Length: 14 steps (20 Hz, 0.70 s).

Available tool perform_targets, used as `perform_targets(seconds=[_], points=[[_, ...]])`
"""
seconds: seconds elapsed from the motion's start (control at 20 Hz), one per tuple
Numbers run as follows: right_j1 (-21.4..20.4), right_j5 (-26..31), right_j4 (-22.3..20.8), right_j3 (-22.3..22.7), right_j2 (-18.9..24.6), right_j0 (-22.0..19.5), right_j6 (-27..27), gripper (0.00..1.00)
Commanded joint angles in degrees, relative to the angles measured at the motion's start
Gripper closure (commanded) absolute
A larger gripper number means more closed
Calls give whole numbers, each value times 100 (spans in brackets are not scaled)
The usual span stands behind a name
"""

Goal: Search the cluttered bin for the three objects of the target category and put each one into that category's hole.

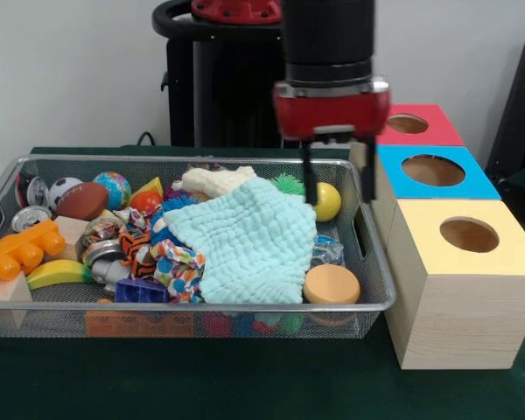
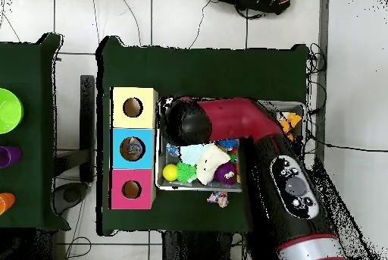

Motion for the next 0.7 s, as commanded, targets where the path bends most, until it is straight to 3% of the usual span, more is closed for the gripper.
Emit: perform_targets(seconds=[0.05,0.25,0.45,0.7], points=[[487,-959,101,439,-1014,560,2112,0],[804,-1529,178,404,-1319,811,2042,0],[1006,-1998,151,488,-1379,775,1800,0],[752,-1919,234,898,-1147,478,1469,0]])
